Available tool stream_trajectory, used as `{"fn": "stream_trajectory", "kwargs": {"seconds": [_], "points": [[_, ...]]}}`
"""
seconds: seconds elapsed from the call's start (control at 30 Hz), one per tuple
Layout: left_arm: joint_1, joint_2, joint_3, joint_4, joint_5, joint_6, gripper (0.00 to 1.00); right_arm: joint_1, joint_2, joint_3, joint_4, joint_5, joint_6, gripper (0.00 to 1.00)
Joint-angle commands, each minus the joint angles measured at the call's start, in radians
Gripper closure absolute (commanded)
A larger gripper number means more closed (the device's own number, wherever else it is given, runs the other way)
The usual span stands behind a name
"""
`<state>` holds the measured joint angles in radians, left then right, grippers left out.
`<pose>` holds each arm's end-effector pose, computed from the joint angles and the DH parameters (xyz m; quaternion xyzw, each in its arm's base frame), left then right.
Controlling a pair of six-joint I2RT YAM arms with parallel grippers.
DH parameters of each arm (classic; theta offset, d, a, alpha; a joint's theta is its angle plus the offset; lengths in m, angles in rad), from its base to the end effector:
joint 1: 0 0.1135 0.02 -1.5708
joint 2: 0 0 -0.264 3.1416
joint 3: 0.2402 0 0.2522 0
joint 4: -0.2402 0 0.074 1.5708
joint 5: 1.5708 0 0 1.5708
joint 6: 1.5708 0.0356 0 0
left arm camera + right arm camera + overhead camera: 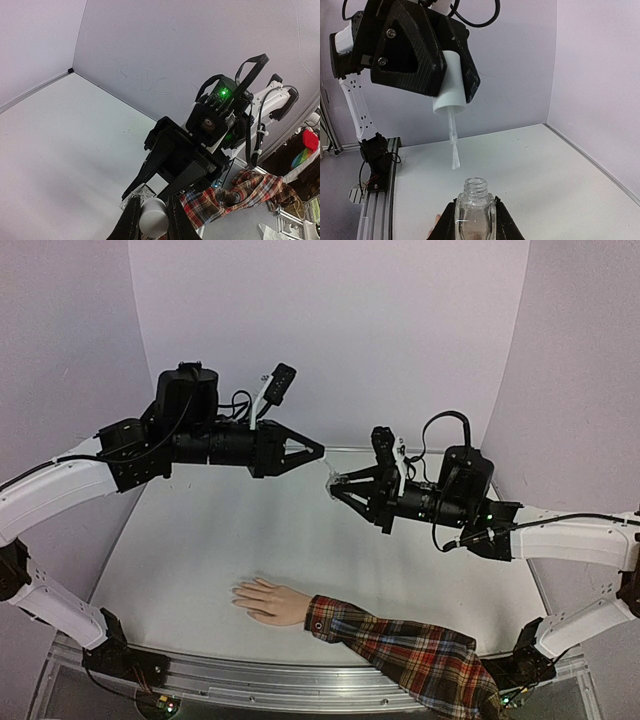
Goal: Paint the nails
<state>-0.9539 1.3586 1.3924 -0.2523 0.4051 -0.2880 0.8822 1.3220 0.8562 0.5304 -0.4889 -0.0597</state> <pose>0.1687 -0.2621 0.4167 0.3687 0.6809 -0.4843 0.4073 0.1815 0.2469 0.3198 -0.4584 0.5112 0.4347 0.5827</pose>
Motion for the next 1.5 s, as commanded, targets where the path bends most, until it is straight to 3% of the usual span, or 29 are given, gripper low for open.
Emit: {"fn": "stream_trajectory", "kwargs": {"seconds": [0.0, 1.47], "points": [[-0.005, -0.03, -0.006, 0.017, -0.023, 0.0, 1.0, 0.001, -0.031, 0.005, 0.054, 0.012, -0.006, 1.0], [-0.015, 0.083, 0.059, -0.046, 0.001, 0.021, 1.0, 0.001, -0.018, 0.037, 0.054, -0.017, -0.03, 1.0]]}}
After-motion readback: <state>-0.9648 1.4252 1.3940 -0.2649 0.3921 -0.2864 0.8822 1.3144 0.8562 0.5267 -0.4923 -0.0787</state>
